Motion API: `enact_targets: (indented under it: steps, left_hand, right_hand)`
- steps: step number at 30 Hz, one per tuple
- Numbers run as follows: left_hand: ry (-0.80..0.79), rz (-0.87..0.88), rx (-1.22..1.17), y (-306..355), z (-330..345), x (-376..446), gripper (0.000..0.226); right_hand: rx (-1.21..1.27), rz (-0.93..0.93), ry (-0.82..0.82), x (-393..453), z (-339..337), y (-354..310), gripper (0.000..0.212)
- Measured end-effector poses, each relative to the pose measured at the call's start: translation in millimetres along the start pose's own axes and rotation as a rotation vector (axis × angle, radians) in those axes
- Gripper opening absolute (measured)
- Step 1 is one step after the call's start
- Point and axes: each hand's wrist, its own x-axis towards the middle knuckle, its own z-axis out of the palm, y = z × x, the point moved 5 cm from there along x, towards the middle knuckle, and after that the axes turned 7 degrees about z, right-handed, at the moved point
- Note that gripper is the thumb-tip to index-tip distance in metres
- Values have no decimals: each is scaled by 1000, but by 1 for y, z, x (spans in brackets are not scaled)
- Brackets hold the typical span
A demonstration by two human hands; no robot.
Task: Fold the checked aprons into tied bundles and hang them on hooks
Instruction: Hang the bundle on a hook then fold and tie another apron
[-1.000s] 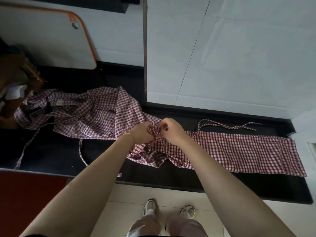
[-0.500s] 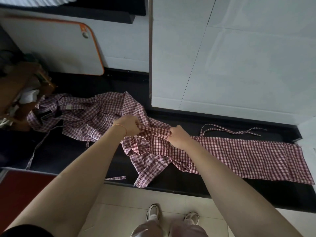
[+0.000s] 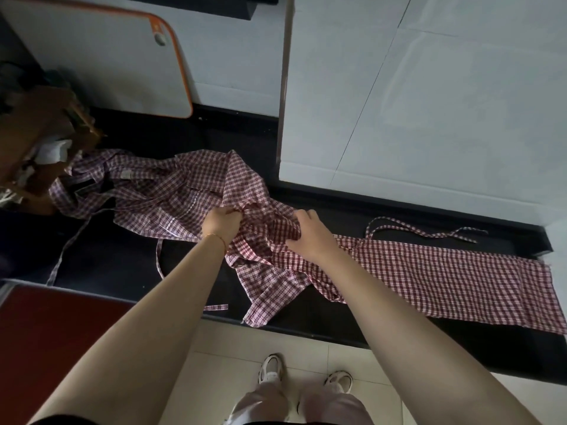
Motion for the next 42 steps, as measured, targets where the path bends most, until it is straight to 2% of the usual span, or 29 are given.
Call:
enact_targets:
  steps: [3, 5, 6, 7, 11, 14, 16, 18, 20, 22, 23, 25, 26, 28, 29, 31, 33, 35, 38, 40, 42]
  left_hand:
    - [-13, -53, -124, -9, 2, 4, 34]
    - [-4, -99, -282, -11, -1, 2, 31]
    - [-5, -91, -301, -10, -3, 3, 28]
    - [6, -63, -299, -9, -5, 5, 26]
    - [167, 18, -278, -11, -18, 12, 40]
    - [178, -19, -232, -13, -18, 11, 7]
    - [161, -42, -181, -17, -15, 11, 19]
    - [189, 22, -60, -14, -15, 10, 32]
    - [209, 296, 195, 2, -14, 5, 41]
    - [42, 674, 467, 28, 2, -7, 56]
    - [-102, 780, 599, 35, 16, -13, 64]
    - [-313, 810, 876, 40, 42, -22, 70]
    - [-337, 798, 975, 40, 51, -22, 61]
    - [-281, 799, 1080, 41, 55, -21, 24]
    - [-259, 794, 1107, 40, 54, -20, 15]
    - [-276, 778, 1195, 37, 50, -20, 22]
    - [-290, 776, 1319, 33, 47, -20, 19]
    - [-307, 725, 1396, 27, 46, -16, 15]
    - [-294, 637, 1382, 15, 45, -12, 16]
    - [-248, 608, 1339, 11, 45, -13, 23]
    - [-176, 652, 1220, 13, 48, -18, 33]
  right_hand:
    - [24, -47, -90, -1, 10, -11, 95]
    - [52, -48, -129, 0, 15, -17, 110]
    - [69, -37, -120, 1, 17, -19, 111]
    - [72, -28, -85, 2, 17, -19, 105]
    - [-42, -66, 88, 6, 10, -17, 52]
    - [-71, -81, 74, 7, 11, -15, 49]
    - [-84, -89, 69, 8, 11, -15, 47]
    - [-95, -116, 121, 9, 8, -15, 36]
    - [-118, -147, 196, 10, 3, -16, 31]
    - [-151, -173, 232, 11, 1, -20, 38]
    - [-163, -183, 231, 11, 1, -23, 41]
    - [-150, -185, 201, 10, 1, -29, 44]
    - [-128, -185, 174, 9, 1, -31, 43]
    - [-106, -184, 112, 7, 1, -29, 40]
    - [-116, -169, 51, 6, 2, -25, 43]
    - [-118, -98, -112, 4, 5, -13, 61]
    - [-69, -21, -240, 2, 10, -1, 71]
    - [-45, -2, -267, 3, 15, 7, 61]
    - [-211, -51, -68, 4, 16, 16, 32]
    - [-338, -63, 141, 2, 13, 18, 27]
    - [-276, -28, 219, -1, 15, 19, 26]
